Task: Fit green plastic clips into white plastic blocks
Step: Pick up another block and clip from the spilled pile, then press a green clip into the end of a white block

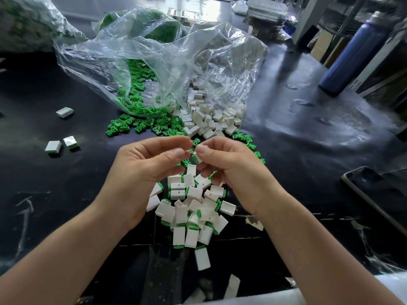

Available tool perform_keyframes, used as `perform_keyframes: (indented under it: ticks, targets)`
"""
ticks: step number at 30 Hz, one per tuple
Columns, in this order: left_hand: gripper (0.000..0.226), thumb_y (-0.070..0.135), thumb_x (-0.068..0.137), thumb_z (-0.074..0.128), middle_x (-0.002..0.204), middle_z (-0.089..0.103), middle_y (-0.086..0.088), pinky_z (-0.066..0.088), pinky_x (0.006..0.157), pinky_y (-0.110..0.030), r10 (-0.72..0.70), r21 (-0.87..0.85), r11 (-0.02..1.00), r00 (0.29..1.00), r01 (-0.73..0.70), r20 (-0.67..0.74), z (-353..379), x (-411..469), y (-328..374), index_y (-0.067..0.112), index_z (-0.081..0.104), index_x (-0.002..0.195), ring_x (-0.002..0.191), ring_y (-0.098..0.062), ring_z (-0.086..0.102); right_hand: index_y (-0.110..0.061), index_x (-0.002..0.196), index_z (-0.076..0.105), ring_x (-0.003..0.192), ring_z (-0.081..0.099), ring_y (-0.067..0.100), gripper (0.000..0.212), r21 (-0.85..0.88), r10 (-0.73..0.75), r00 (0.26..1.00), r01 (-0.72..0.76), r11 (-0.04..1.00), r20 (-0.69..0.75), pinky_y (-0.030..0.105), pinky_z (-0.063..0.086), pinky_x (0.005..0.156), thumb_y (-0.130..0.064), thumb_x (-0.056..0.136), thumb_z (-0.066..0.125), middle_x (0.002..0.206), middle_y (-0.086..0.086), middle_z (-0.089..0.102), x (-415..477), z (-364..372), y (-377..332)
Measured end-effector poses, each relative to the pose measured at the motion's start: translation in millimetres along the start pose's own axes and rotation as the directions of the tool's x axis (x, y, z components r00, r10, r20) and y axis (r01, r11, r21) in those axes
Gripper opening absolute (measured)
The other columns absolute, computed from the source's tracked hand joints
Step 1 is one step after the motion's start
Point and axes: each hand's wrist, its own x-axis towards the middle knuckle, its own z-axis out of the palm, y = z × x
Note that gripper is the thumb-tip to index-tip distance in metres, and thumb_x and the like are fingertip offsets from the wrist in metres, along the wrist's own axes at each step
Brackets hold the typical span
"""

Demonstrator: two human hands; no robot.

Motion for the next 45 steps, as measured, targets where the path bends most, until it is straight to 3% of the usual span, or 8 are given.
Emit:
perform_keyframes:
  ticks: [6,10,13,18,22,32,38,45]
  targets:
    - [0.026,0.005,0.084,0.063,0.085,0.069,0.015,0.049,0.068,-0.008,0.233,0.494,0.862,0.955,-0.115,-0.184,-13.3,18.3,-8.1,0.03,0.067,0.084,0.071,0.006,0.063,-0.023,0.079,0.059,0.057,0.053,0.003,0.008,-0.331,-0.13,0.989,0.102,0.938,-0.064,0.017,0.042,0.054,-0.022,0.082,0.066,0.064,-0.008,0.057,1.2,-7.8,2.0]
    - [0.028,0.006,0.086,0.061,0.115,0.065,0.002,0.048,0.073,-0.024,0.297,0.766,0.631,0.951,-0.122,-0.093,-15.8,22.2,-15.6,0.02,0.068,0.108,0.074,-0.016,0.063,-0.024,0.071,0.062,0.062,0.048,0.002,0.011,-0.547,-0.115,0.99,0.144,0.825,0.087,0.026,0.043,0.063,-0.028,0.08,0.067,0.068,-0.012,0.054,-3.2,-2.5,1.5]
    - [0.037,0.003,0.088,0.054,0.132,0.055,-0.003,0.029,0.095,-0.017,0.305,0.873,0.463,0.952,-0.152,0.004,-17.6,27.1,-19.4,0.015,0.061,0.122,0.113,-0.015,0.051,-0.029,0.064,0.064,0.057,0.048,-0.006,0.017,-0.589,-0.058,0.982,0.156,0.793,0.182,0.012,0.037,0.057,-0.037,0.079,0.067,0.062,-0.019,0.055,-7.4,1.0,-1.2]
    - [0.031,0.006,0.091,0.05,0.13,0.057,-0.003,0.036,0.1,-0.035,0.225,0.962,0.231,0.97,-0.142,0.089,-19.0,25.3,-20.7,0.011,0.064,0.118,0.122,-0.025,0.048,-0.006,0.073,0.067,0.043,0.037,0.002,0.038,-0.597,-0.174,0.985,0.129,0.792,-0.017,0.014,0.028,0.045,-0.041,0.085,0.06,0.046,-0.012,0.042,-2.1,-4.8,1.1]
    - [0.025,-0.002,0.083,0.058,0.107,0.069,-0.01,0.049,0.087,-0.044,0.267,0.971,0.191,0.959,-0.146,0.092,-21.7,23.4,-16.0,0.009,0.073,0.1,0.102,-0.032,0.059,-0.02,0.088,0.069,0.081,0.053,0.009,0.017,-0.75,-0.276,0.943,0.043,0.66,-0.188,0.022,0.039,0.072,-0.034,0.088,0.058,0.079,-0.012,0.055,10.6,-15.6,9.0]
    - [0.018,-0.001,0.074,0.073,0.09,0.059,-0.005,0.039,0.066,-0.011,0.385,0.878,0.424,0.922,-0.223,0.047,-19.9,19.8,-8.8,0.003,0.073,0.092,0.065,-0.011,0.054,-0.028,0.138,0.041,0.142,0.012,0.02,0.043,-0.879,-0.213,0.961,-0.059,0.472,-0.179,0.04,0.006,0.116,-0.032,0.095,0.045,0.154,0.005,0.019,45.2,-27.7,30.8]
    - [0.012,-0.002,0.073,0.073,0.071,0.062,0.007,0.042,0.063,0.0,0.403,0.818,0.518,0.915,-0.25,0.024,-16.7,17.9,-8.2,0.009,0.074,0.079,0.059,0.003,0.058,-0.017,0.127,0.054,0.136,0.026,0.018,0.037,-0.889,-0.255,0.95,-0.048,0.455,-0.182,0.04,0.001,0.113,-0.032,0.094,0.047,0.144,0.002,0.039,44.8,-29.6,34.2]
    - [0.026,-0.007,0.076,0.067,0.061,0.07,0.002,0.055,0.058,-0.017,0.11,0.39,0.919,0.989,-0.064,-0.096,-10.4,14.8,-1.6,0.019,0.067,0.072,0.058,-0.008,0.066,-0.011,0.089,0.07,0.09,0.059,0.021,0.01,-0.801,-0.426,0.855,0.019,0.598,-0.298,0.028,0.044,0.084,-0.01,0.083,0.062,0.096,0.003,0.064,36.0,-28.7,23.3]
